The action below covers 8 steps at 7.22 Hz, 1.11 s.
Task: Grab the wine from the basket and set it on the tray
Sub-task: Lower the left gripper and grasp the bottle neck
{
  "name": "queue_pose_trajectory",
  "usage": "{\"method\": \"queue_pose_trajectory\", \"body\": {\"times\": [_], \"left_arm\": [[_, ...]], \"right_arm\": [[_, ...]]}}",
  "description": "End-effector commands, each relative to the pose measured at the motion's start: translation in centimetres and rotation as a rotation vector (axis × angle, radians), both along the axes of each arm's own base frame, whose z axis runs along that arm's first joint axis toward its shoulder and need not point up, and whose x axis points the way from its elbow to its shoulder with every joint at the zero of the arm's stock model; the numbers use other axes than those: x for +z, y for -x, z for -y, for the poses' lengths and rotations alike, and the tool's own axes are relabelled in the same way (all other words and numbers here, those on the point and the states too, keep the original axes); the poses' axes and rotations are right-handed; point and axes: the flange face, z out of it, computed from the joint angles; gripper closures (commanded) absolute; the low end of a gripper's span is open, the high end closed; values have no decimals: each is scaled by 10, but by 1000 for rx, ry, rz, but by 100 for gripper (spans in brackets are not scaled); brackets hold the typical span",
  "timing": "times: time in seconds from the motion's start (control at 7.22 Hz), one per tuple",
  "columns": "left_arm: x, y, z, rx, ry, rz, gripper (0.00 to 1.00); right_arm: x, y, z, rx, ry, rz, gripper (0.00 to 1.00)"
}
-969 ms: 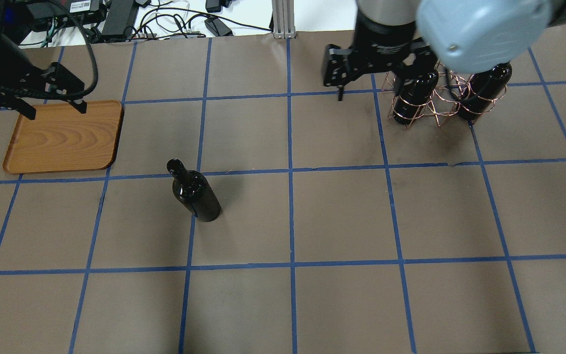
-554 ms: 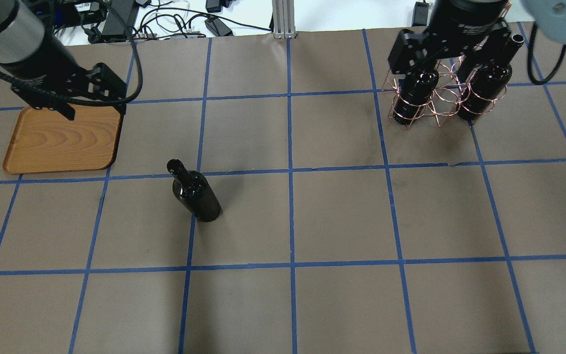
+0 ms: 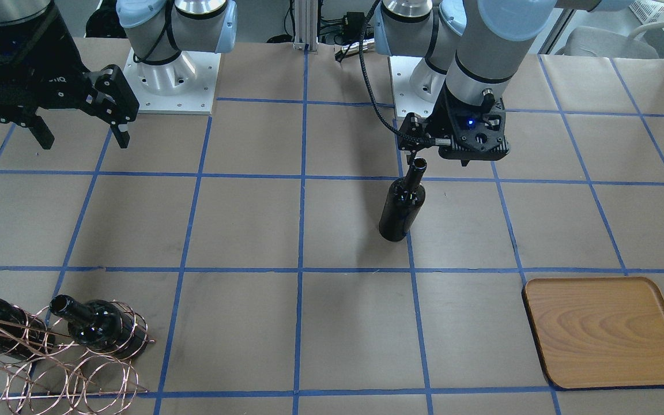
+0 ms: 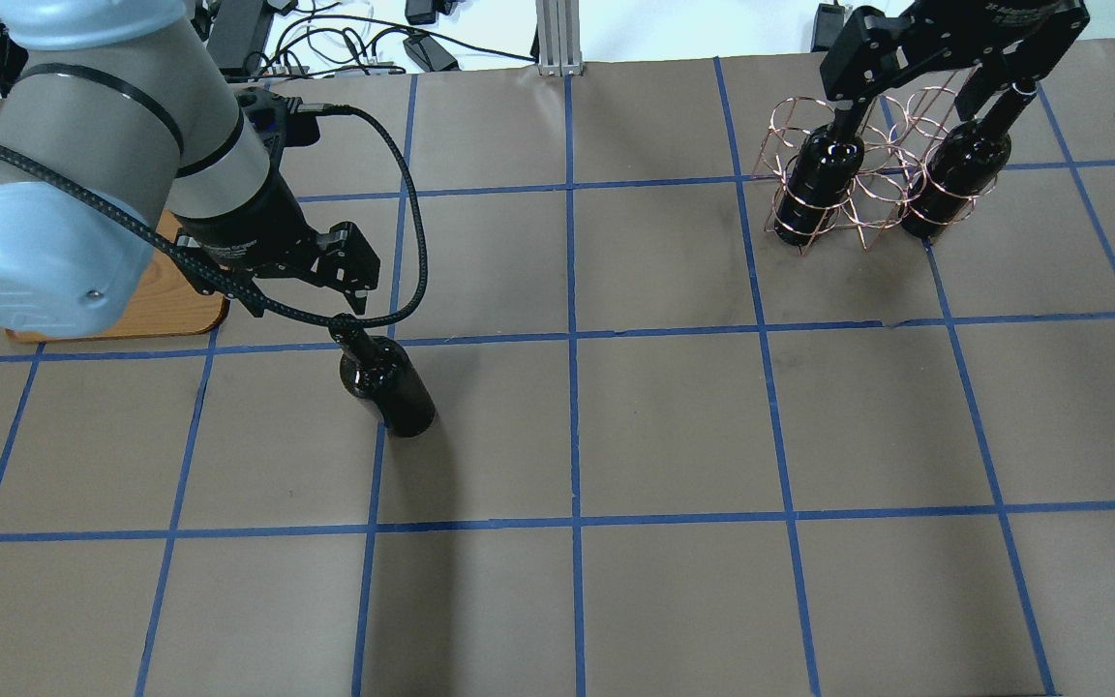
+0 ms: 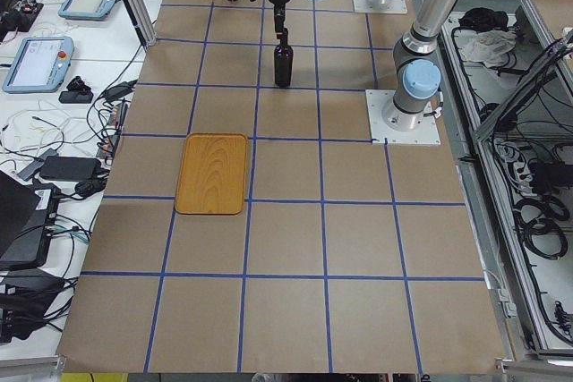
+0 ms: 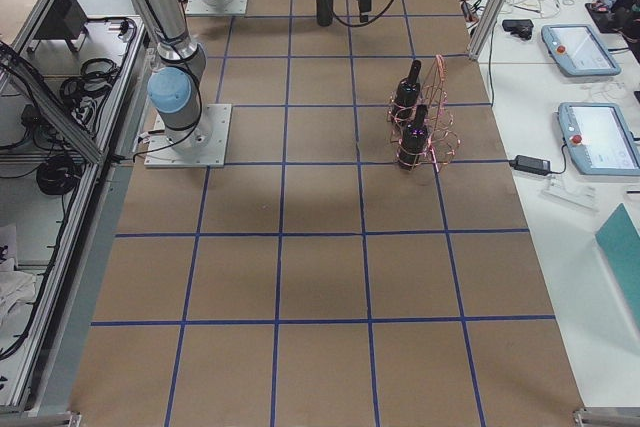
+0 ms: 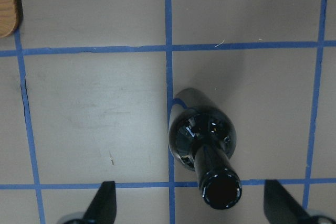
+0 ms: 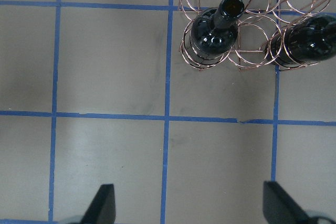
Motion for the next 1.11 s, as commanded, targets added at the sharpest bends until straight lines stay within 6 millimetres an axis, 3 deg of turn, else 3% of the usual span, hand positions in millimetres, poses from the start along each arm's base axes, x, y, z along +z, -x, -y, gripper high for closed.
{"method": "queue_pose_trajectory", "body": {"times": [0.0, 0.14, 0.42, 0.97], "left_arm": [[-20, 3, 3, -1, -22, -5, 0], [-27, 3, 1, -1, -27, -6, 2], [-41, 3, -2, -2, -48, -9, 2], [-49, 5, -3, 9, -68, -33, 12]], "right_arm": [[-7, -14, 0, 12, -1, 3, 0], [-6, -18, -3, -6, -1, 7, 0], [-11, -52, -11, -55, -9, 16, 0], [-12, -54, -11, -51, -13, 24, 0]]}}
